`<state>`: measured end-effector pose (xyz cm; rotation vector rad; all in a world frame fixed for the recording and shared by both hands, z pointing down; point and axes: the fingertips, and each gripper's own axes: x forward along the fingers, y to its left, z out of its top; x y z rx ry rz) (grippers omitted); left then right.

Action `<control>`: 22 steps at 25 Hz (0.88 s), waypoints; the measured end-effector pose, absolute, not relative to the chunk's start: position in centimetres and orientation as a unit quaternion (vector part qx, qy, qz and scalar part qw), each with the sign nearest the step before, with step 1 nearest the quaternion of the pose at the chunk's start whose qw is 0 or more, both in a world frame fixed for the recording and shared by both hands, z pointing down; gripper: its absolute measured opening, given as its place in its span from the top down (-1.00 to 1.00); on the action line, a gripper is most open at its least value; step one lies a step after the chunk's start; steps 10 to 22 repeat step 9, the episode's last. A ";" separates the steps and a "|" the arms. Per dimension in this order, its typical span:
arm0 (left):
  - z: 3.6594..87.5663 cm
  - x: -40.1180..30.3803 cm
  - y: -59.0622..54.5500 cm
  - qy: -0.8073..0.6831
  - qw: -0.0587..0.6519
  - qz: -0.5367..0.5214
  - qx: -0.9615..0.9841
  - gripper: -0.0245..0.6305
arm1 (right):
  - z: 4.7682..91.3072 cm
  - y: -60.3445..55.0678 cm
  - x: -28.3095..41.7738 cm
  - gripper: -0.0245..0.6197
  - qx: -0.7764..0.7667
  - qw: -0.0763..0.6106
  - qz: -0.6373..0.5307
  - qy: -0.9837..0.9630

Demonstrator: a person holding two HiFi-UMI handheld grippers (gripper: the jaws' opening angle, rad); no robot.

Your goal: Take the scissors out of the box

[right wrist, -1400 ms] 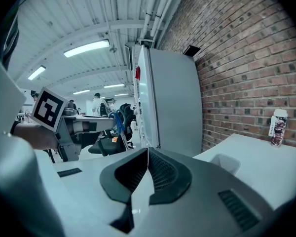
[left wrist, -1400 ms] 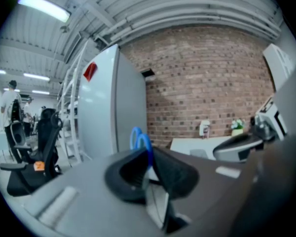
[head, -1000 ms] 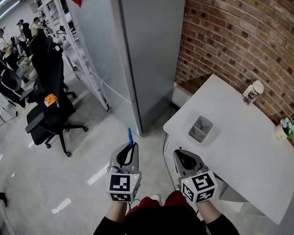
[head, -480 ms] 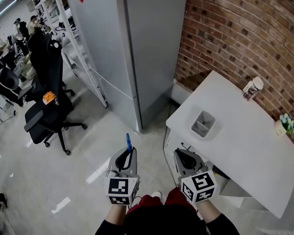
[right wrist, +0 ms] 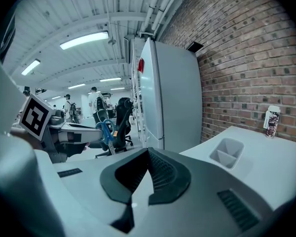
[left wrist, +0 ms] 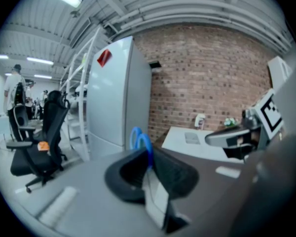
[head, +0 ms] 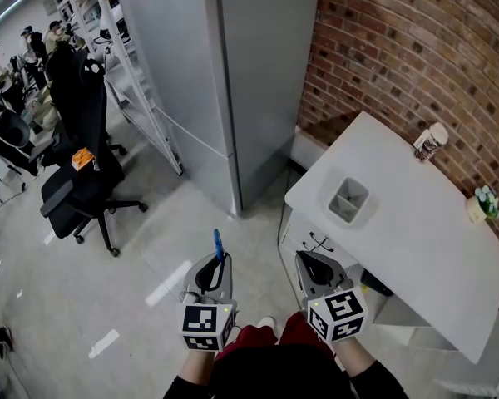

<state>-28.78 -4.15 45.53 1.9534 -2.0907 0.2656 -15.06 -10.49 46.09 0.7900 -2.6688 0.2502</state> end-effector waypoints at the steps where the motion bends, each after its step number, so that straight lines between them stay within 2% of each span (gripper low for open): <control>1: 45.7 -28.8 -3.9 -0.721 0.135 0.092 0.674 0.83 | 46.2 -10.3 -15.0 0.90 0.279 0.173 0.089 -0.940; 22: 46.1 -28.8 -2.6 -0.718 0.146 0.093 0.674 0.83 | 46.5 -9.0 -15.2 0.90 0.275 0.178 0.094 -0.940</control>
